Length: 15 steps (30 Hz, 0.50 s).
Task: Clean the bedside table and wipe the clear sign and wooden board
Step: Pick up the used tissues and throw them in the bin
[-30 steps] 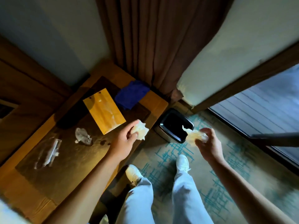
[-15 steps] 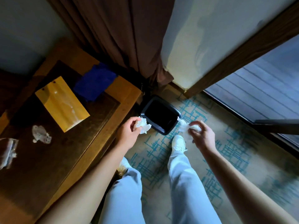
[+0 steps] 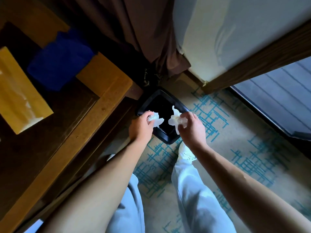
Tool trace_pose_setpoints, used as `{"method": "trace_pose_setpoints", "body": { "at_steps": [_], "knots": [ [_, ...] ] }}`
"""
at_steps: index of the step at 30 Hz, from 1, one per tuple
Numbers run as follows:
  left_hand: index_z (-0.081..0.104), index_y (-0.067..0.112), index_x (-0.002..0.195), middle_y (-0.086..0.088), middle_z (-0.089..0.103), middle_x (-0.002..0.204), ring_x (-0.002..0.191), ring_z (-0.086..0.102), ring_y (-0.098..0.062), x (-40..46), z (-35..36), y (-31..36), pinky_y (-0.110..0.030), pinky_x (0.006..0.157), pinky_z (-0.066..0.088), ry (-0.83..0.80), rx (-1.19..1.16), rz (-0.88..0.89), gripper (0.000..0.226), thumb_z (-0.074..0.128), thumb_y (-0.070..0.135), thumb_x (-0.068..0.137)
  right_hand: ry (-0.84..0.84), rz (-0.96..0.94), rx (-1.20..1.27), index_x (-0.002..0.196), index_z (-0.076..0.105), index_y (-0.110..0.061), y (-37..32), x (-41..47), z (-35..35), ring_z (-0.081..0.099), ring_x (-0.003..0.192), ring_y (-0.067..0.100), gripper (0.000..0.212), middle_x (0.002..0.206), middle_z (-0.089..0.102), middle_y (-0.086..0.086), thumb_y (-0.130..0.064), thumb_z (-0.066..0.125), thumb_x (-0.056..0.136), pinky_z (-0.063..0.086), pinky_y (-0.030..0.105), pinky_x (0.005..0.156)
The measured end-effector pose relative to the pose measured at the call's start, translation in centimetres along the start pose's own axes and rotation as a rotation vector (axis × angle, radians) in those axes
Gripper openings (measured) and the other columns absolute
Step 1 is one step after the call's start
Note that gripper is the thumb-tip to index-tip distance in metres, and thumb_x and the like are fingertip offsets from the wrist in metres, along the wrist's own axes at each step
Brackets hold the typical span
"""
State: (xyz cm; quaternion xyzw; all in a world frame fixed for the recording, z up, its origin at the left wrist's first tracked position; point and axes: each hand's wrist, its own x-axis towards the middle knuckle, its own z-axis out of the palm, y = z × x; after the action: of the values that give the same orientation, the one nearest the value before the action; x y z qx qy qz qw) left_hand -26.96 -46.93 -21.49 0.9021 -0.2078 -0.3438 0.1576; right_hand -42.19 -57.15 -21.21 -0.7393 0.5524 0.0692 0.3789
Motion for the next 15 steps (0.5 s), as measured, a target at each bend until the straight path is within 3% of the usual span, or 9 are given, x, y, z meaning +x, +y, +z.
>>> {"method": "trace_pose_setpoints", "body": {
  "at_steps": [8, 12, 15],
  "knots": [
    [0.074, 0.028, 0.11, -0.007, 0.071, 0.092, 0.1, 0.061, -0.032, 2.7, 3.3, -2.5, -0.038, 0.081, 0.048, 0.105, 0.232, 0.206, 0.029, 0.078, 0.025, 0.081, 0.006, -0.172, -0.255, 0.113, 0.066, -0.027, 1.2, 3.2, 4.6, 0.068, 0.084, 0.035, 0.027, 0.107, 0.067, 0.0, -0.025, 0.061, 0.086, 0.05, 0.034, 0.064],
    [0.074, 0.024, 0.105, -0.002, 0.074, 0.081, 0.09, 0.061, -0.031, 3.8, 4.0, -2.8, -0.037, 0.073, 0.051, 0.112, 0.334, 0.431, 0.032, 0.08, 0.014, 0.075, -0.022, -0.276, -0.362, 0.112, 0.069, -0.025, 1.0, 4.0, 5.4, 0.07, 0.072, 0.035, 0.026, 0.101, 0.07, 0.003, -0.023, 0.064, 0.087, 0.035, 0.028, 0.055],
    [0.073, 0.023, 0.111, 0.001, 0.076, 0.083, 0.094, 0.059, -0.03, 5.0, 4.0, -3.1, -0.039, 0.075, 0.048, 0.108, 0.463, 0.528, 0.038, 0.077, 0.009, 0.076, -0.051, -0.371, -0.485, 0.097, 0.073, -0.019, 0.7, 4.8, 5.3, 0.067, 0.053, 0.031, 0.027, 0.079, 0.069, 0.005, -0.014, 0.076, 0.071, 0.026, 0.022, 0.05]
  ]
}}
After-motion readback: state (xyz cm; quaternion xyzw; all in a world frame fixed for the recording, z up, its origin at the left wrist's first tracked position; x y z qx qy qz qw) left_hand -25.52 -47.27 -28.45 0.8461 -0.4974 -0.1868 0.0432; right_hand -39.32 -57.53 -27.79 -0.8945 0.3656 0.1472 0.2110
